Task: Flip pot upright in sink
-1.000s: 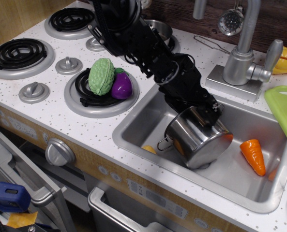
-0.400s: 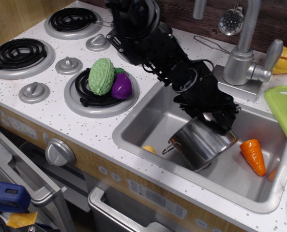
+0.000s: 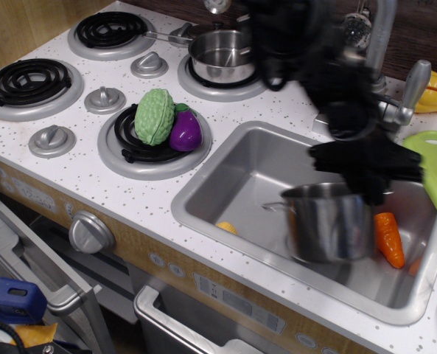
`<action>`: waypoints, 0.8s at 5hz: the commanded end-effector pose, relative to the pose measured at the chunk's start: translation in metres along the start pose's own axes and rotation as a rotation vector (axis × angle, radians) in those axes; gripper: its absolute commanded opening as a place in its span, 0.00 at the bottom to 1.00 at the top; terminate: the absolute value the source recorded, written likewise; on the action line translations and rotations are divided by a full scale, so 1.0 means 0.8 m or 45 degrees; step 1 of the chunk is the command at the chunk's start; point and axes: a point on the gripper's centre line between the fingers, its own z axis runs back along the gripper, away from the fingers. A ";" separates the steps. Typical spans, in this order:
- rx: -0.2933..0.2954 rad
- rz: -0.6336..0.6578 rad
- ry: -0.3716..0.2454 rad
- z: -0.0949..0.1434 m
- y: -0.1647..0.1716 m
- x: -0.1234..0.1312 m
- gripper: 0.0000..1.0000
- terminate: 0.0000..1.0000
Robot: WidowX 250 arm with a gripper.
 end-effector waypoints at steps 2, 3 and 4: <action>0.353 -0.329 -0.023 0.003 -0.003 0.019 0.00 0.00; 0.387 -0.380 -0.034 0.003 0.005 0.012 0.00 0.00; 0.411 -0.393 -0.106 -0.006 0.008 0.004 0.00 0.00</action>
